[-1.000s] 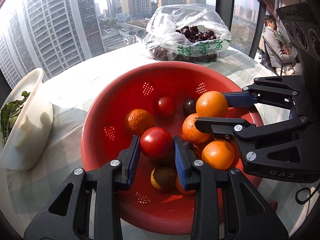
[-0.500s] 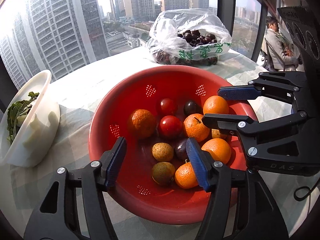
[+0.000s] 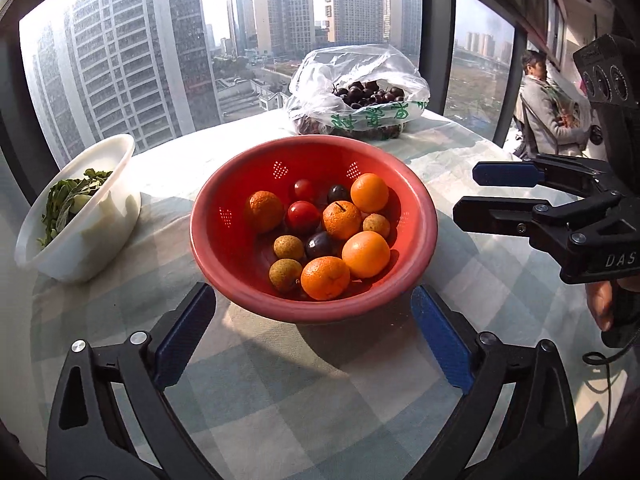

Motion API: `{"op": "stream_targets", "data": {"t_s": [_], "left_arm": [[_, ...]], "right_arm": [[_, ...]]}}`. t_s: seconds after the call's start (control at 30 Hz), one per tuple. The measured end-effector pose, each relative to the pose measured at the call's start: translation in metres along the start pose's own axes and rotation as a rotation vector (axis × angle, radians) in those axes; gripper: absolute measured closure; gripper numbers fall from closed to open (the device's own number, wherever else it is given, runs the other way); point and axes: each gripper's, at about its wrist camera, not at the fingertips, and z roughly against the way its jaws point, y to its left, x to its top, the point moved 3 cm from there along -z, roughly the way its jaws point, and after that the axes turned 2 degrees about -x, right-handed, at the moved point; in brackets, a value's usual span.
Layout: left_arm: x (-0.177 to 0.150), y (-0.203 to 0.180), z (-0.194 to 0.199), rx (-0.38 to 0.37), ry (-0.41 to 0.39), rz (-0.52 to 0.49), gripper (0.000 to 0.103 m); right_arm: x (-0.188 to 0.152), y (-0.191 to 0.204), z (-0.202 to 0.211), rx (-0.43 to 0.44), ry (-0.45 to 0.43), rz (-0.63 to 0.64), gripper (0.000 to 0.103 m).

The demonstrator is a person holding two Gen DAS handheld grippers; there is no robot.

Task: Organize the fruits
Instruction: 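Withdraw both open grippers from the colander, then grasp a red grape with the left gripper while the right gripper grasps the other grape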

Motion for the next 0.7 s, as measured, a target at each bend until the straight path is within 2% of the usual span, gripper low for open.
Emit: {"op": "stream_targets", "data": {"t_s": [0.17,0.23,0.4,0.43,0.47,0.53,0.63,0.7], "left_arm": [[-0.036,-0.038,0.015,-0.063,0.038,-0.056,0.001],[-0.050,-0.056,0.015,-0.100,0.077,-0.097,0.001],[-0.077,-0.090,0.007,-0.136,0.138,-0.176,0.002],[-0.079,-0.094,0.005,-0.145,0.144,-0.180,0.005],[-0.080,-0.098,0.005,-0.154,0.149,-0.184,0.015],[-0.082,-0.103,0.003,-0.167,0.164,-0.193,0.025],[-0.085,-0.110,0.001,-0.181,0.187,-0.203,0.049],[-0.084,-0.111,-0.001,-0.183,0.197,-0.206,0.052]], "right_arm": [[-0.042,-0.005,0.022,0.024,0.015,-0.082,0.031],[-0.059,-0.007,0.029,0.020,0.022,-0.117,0.031],[-0.095,-0.013,0.045,0.005,0.032,-0.178,0.031],[-0.100,-0.014,0.046,0.007,0.036,-0.184,0.031],[-0.105,-0.015,0.048,0.008,0.041,-0.190,0.031],[-0.111,-0.017,0.050,0.005,0.047,-0.197,0.032],[-0.117,-0.022,0.055,0.004,0.045,-0.217,0.032],[-0.119,-0.024,0.057,0.006,0.041,-0.226,0.032]]}}
